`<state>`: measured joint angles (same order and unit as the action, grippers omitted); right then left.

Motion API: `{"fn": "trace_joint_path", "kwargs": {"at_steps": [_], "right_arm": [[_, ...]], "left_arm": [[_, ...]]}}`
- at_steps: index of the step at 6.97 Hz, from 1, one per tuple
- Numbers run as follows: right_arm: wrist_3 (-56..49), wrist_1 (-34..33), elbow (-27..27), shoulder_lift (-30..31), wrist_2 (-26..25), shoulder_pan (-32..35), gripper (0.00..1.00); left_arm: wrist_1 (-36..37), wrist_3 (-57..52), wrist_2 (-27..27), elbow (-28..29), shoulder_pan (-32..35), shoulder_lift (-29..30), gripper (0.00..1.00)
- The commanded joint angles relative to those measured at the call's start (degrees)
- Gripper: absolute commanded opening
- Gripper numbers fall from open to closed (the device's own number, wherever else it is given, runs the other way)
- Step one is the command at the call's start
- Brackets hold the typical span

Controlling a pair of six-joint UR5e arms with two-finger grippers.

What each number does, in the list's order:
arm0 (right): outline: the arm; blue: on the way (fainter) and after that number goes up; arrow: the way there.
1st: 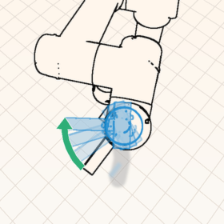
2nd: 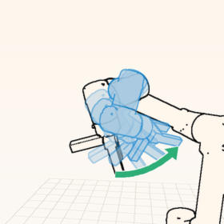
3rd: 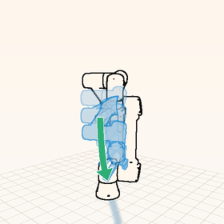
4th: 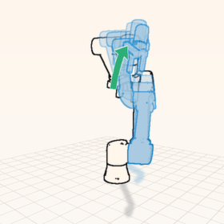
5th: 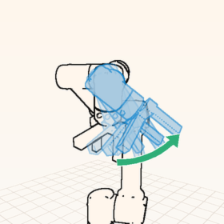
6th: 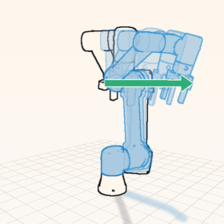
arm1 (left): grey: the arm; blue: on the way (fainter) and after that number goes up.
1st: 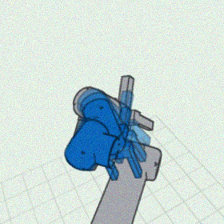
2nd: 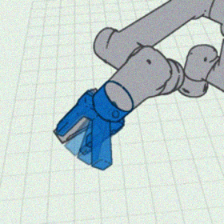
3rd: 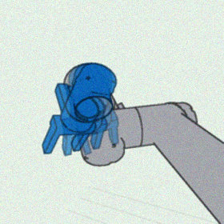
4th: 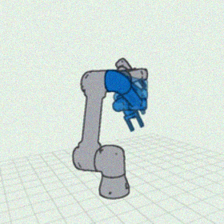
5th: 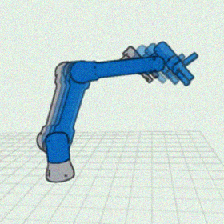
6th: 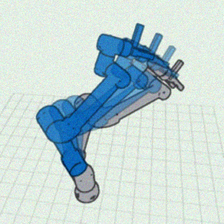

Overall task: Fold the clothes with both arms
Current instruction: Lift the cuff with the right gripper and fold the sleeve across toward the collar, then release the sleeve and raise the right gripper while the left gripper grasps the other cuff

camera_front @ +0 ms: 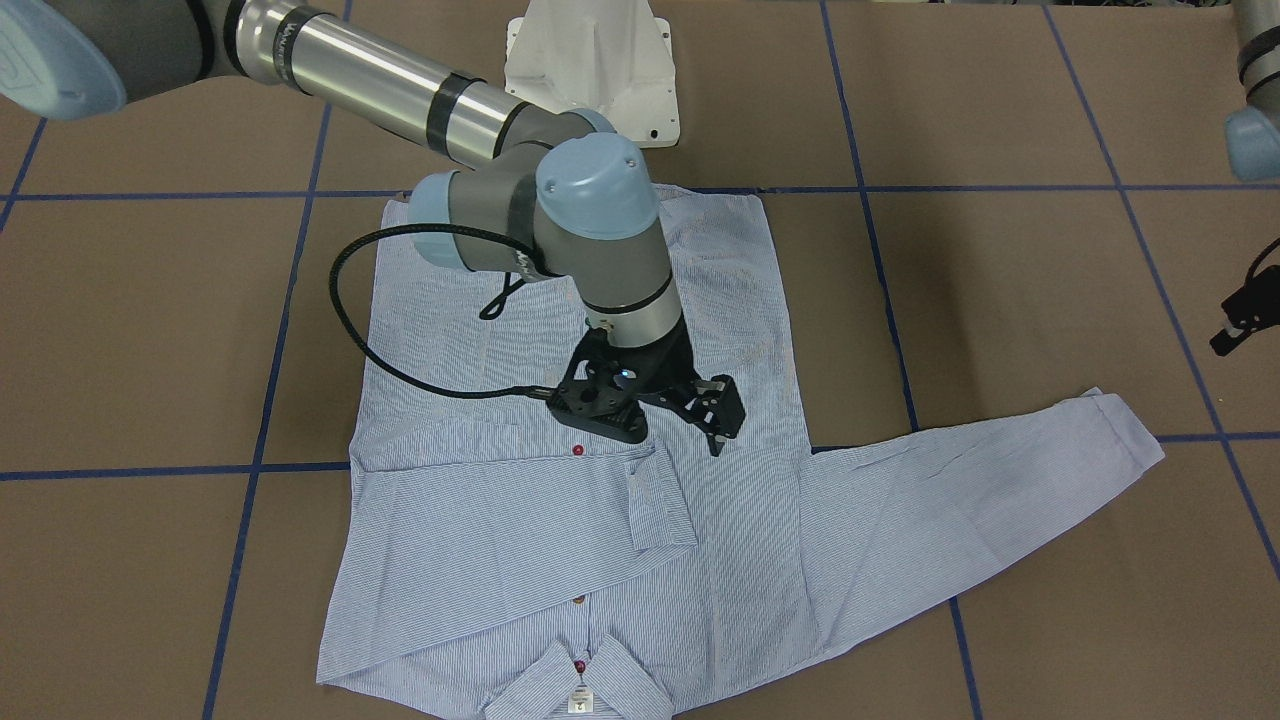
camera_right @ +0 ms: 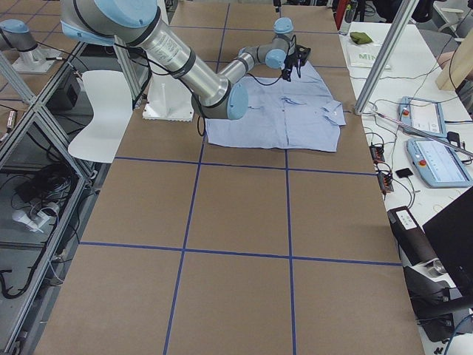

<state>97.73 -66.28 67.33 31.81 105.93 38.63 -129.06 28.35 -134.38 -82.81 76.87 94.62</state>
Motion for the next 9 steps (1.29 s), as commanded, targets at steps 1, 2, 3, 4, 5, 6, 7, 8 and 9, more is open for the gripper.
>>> {"fn": "trace_joint_path", "kwargs": {"at_steps": [1,2,3,4,5,6,7,8,9], "right_arm": [[-0.69,-0.61,8.76,10.52,5.92,5.47,1.00],[-0.70,-0.78,9.30,12.03,7.69,6.80,1.00],[-1.31,-0.78,12.44,16.05,9.45,8.64,1.00],[-3.05,-1.05,15.86,19.75,11.03,10.84,0.99],[-4.38,-1.14,17.29,21.52,12.36,12.25,0.99],[-4.48,-1.14,17.22,21.80,12.28,12.44,0.99],[-4.48,-1.14,17.39,22.24,12.28,12.44,0.99],[-4.48,-1.14,17.39,22.25,12.11,12.44,0.99],[-4.48,-1.14,17.39,22.16,11.76,12.27,0.99]], "left_arm": [[-2.77,6.51,-0.18,8.60,-3.21,3.90,0.99],[-4.96,11.41,-0.10,9.15,-5.22,3.90,0.99],[-6.72,13.99,-0.01,10.03,-8.11,3.90,0.96],[-7.60,14.88,-0.01,10.47,-9.27,3.90,0.88],[-7.61,14.89,-0.01,11.43,-10.41,4.51,0.81],[-7.61,14.80,-0.01,12.66,-10.69,4.87,0.74],[-7.61,14.72,-0.01,13.20,-10.69,4.96,0.67],[-7.70,14.19,-0.01,14.68,-10.69,5.48,0.67],[-7.61,14.28,0.08,15.22,-10.69,6.10,0.57]]}}
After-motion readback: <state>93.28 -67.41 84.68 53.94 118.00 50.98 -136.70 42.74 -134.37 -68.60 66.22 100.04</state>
